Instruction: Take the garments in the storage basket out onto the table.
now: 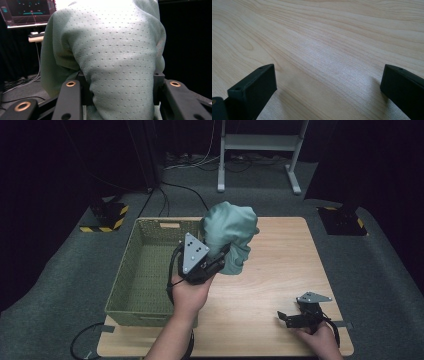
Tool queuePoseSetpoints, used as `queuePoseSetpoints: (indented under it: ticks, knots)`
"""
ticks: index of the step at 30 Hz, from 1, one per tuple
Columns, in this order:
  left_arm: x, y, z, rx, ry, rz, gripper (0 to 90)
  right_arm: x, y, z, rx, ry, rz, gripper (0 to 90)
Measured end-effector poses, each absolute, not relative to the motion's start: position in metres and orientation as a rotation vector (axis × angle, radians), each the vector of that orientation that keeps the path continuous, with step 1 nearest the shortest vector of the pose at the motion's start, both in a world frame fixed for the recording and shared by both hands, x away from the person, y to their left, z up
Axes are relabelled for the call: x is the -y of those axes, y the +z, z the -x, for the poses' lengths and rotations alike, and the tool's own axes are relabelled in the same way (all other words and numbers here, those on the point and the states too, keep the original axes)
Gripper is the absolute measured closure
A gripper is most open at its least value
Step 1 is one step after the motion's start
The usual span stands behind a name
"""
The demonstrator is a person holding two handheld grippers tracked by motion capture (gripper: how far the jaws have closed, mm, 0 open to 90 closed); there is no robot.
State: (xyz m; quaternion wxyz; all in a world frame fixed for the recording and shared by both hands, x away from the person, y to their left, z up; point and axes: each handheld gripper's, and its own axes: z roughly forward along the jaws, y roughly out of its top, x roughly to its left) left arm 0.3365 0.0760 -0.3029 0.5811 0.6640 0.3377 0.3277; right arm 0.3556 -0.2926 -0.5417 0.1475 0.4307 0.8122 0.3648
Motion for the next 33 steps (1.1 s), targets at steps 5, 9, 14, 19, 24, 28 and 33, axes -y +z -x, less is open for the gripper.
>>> queuePoseSetpoints:
  ticks: [5, 9, 14, 19, 24, 28, 33]
  knots:
    - [-0.070, -0.303, -0.338, -0.783, 0.756, -1.562, 53.7, 0.291, -0.542, -0.355, -2.337, 1.032, -1.229, 0.0]
    - [-0.064, -0.303, -0.339, -0.779, 0.743, -1.567, 53.7, 0.291, -0.542, -0.355, -2.337, 1.024, -1.224, 0.0]
    - [-0.058, -0.299, -0.338, -0.775, 0.745, -1.578, 53.6, 0.290, -0.542, -0.355, -2.336, 1.018, -1.228, 0.0]
    - [-0.052, -0.300, -0.339, -0.769, 0.732, -1.584, 53.7, 0.288, -0.542, -0.355, -2.335, 0.998, -1.216, 0.0]
    - [-0.043, -0.307, -0.343, -0.773, 0.705, -1.596, 53.6, 0.289, -0.542, -0.355, -2.335, 1.011, -1.221, 0.0]
    - [-0.039, -0.312, -0.346, -0.776, 0.699, -1.603, 53.6, 0.290, -0.542, -0.356, -2.336, 1.021, -1.231, 0.0]
    - [-0.031, -0.322, -0.353, -0.796, 0.665, -1.618, 53.6, 0.290, -0.542, -0.356, -2.336, 1.023, -1.230, 0.0]
